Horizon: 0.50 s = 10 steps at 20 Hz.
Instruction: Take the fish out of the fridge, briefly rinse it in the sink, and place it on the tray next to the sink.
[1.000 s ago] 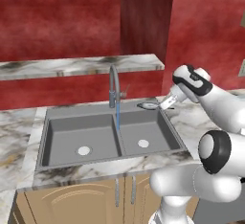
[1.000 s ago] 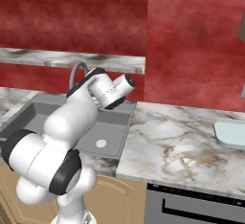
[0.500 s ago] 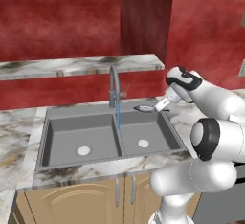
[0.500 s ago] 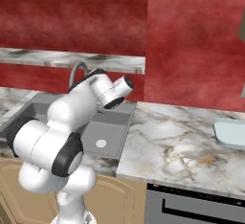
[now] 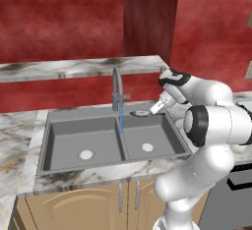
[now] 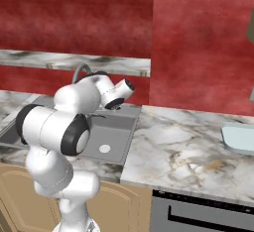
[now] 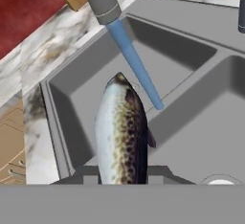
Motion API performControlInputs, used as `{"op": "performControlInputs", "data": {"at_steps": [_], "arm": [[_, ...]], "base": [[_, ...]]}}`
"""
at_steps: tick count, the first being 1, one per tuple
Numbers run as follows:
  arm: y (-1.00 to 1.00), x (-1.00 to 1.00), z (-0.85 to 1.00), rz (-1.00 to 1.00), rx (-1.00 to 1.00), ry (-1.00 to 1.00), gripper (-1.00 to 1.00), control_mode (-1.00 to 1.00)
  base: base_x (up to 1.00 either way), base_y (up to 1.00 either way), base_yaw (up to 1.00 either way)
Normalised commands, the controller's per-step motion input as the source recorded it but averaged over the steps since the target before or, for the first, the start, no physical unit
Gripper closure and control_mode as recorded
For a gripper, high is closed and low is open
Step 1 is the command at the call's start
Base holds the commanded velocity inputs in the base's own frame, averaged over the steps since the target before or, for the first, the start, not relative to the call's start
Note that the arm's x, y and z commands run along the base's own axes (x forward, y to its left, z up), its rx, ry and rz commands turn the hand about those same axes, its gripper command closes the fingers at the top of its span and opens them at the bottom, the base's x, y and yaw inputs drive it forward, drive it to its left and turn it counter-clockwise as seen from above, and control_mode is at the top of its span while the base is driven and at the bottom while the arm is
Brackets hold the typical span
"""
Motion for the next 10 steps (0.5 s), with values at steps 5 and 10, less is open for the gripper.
{"op": "performControlInputs", "data": {"at_steps": [5,10], "arm": [[0.3,0.14,-0.39,0.06,-0.06,0.01,1.0,-1.0],[0.26,0.25,-0.32,0.07,-0.07,0.0,1.0,-1.0]], "base": [[0.0,0.0,0.0],[0.0,0.0,0.0]]}}
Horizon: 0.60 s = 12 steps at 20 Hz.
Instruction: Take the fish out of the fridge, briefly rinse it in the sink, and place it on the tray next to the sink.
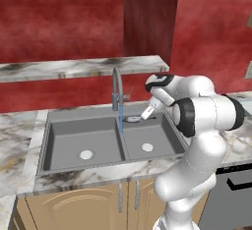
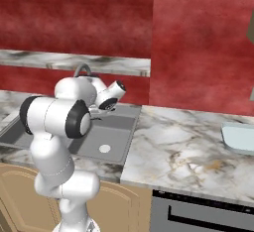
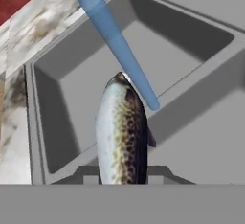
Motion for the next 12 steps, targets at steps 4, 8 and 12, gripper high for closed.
{"op": "performControlInputs", "data": {"at_steps": [4,8,12], "arm": [[0.26,0.31,-0.24,0.06,-0.08,-0.02,1.0,-1.0],[0.18,0.23,-0.16,0.02,-0.05,-0.08,1.0,-1.0],[0.0,0.08,-0.04,0.0,0.0,-0.17,1.0,-1.0]], "base": [[0.0,0.0,0.0],[0.0,0.0,0.0],[0.0,0.0,0.0]]}}
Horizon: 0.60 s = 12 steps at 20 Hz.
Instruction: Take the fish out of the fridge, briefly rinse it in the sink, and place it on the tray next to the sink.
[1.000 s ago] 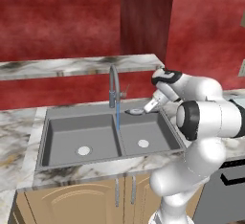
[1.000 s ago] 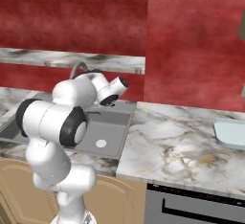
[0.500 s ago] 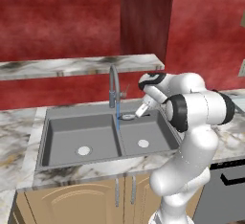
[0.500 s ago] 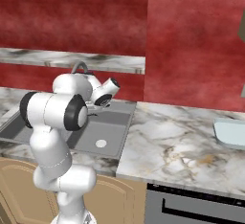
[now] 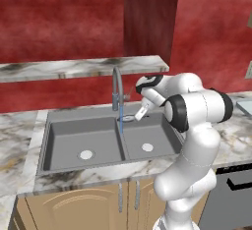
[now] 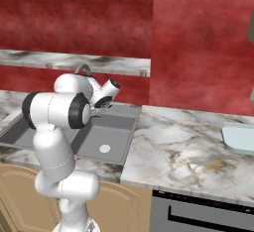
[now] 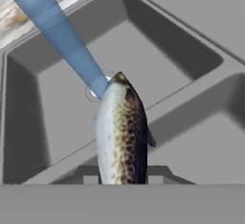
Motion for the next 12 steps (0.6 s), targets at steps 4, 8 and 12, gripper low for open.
{"op": "performControlInputs", "data": {"at_steps": [4,8,12], "arm": [[0.0,0.15,-0.09,0.0,-0.01,-0.26,1.0,-1.0],[0.05,0.19,0.0,0.0,0.0,-0.17,1.0,-1.0],[0.16,0.05,0.0,0.0,0.0,-0.05,1.0,-1.0]], "base": [[0.0,0.0,0.0],[0.0,0.0,0.0],[0.0,0.0,0.0]]}}
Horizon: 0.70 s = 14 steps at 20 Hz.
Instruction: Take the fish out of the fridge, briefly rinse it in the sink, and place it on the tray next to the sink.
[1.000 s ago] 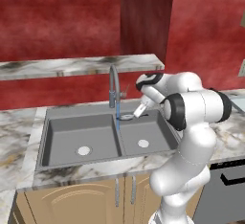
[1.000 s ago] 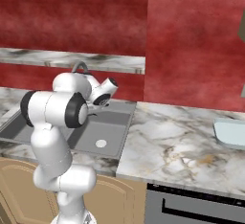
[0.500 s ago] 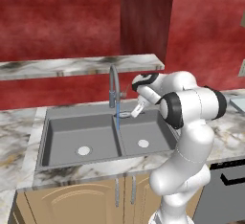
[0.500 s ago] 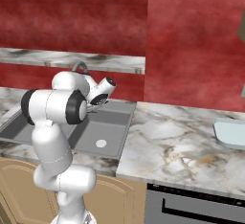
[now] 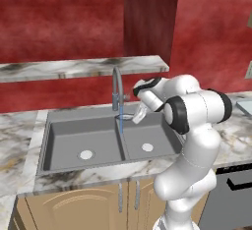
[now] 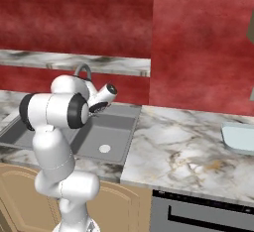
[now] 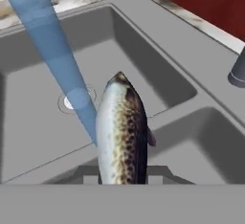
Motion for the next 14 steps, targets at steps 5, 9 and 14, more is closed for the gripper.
{"op": "performControlInputs", "data": {"at_steps": [5,9,14], "arm": [[0.03,-0.46,0.06,0.07,0.0,0.0,1.0,-1.0],[0.0,-0.23,0.01,0.04,0.0,0.0,1.0,-1.0],[0.0,0.15,0.0,0.0,0.0,0.0,1.0,-1.0]], "base": [[0.0,0.0,0.0],[0.0,0.0,0.0],[0.0,0.0,0.0]]}}
